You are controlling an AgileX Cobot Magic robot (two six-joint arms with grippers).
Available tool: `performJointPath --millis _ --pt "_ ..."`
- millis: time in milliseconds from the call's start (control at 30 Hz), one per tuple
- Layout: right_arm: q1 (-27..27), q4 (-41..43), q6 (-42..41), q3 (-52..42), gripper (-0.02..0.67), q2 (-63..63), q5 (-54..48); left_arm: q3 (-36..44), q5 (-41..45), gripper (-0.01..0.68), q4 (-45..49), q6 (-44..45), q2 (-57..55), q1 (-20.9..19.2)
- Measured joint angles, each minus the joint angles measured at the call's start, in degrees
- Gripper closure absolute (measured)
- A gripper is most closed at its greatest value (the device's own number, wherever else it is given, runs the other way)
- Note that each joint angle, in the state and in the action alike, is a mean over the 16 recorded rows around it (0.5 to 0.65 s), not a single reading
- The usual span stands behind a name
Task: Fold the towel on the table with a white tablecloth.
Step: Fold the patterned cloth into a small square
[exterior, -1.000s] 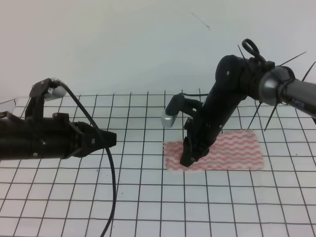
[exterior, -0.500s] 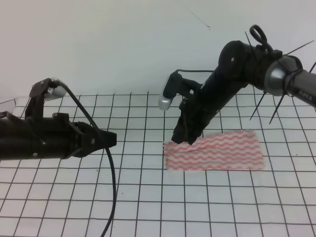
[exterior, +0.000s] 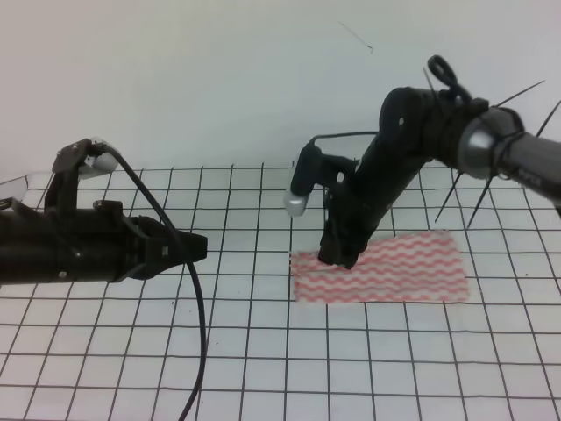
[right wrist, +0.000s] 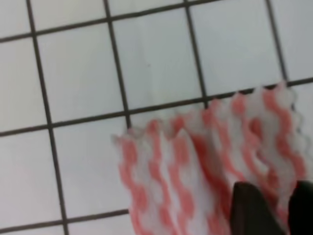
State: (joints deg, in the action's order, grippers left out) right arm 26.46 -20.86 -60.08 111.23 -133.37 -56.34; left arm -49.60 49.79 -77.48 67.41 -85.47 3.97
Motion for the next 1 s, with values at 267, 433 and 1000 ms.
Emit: performJointPath --millis 267,433,1000 --pt "1.02 0.99 0.56 2.7 0.461 -1.92 -1.95 0.0 0.18 0.674 0.0 0.03 0.0 0.0" --pt "1.37 1.16 0.88 4.23 0.461 -2.74 -3.73 0.0 0.32 0.674 0.0 0.01 0.0 0.0" --pt "1.43 0.82 0.73 5.04 0.606 -3.3 -4.34 0.0 0.43 0.674 0.0 -0.1 0.04 0.0"
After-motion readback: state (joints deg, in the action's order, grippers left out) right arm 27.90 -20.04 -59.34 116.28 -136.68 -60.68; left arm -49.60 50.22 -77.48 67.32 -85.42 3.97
